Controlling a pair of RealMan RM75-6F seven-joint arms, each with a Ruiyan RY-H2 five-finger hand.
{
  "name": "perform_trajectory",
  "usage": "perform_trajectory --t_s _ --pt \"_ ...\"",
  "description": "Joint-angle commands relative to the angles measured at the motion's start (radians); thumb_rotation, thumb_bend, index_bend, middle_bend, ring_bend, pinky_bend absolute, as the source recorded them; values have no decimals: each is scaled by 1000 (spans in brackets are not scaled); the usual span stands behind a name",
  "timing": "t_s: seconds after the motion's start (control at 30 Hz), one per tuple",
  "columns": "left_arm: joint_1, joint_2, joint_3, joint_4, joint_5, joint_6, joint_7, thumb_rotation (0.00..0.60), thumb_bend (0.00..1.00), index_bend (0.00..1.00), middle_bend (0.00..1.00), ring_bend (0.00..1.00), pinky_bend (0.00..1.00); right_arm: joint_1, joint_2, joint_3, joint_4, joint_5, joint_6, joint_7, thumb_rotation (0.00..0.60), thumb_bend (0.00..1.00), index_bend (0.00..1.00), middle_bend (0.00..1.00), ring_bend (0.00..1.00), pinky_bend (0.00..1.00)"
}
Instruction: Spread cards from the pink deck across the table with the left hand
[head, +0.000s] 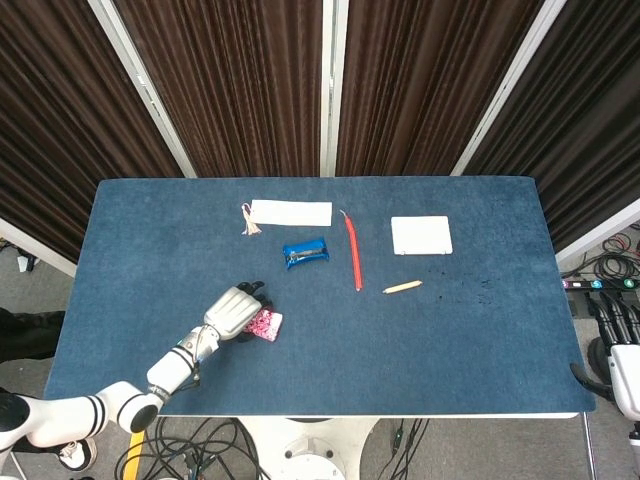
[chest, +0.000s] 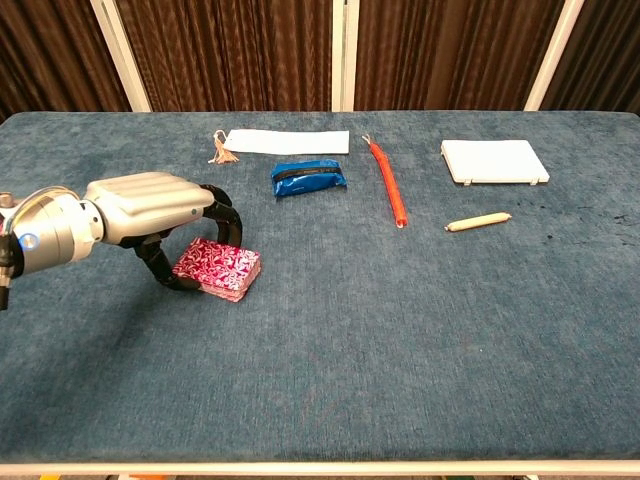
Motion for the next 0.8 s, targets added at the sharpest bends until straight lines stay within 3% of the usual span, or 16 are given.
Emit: perform_trajectory --t_s 0.03,0.8 --pt "0 0 -1 2 2 -1 -4 600 261 358 349 95 226 0 -1 -1 2 1 -1 1 600 101 0 0 0 0" --pt "16 53 0 -35 20 19 -35 600 270 372 364 117 226 0 -2 2 4 5 -2 3 600 101 0 0 0 0"
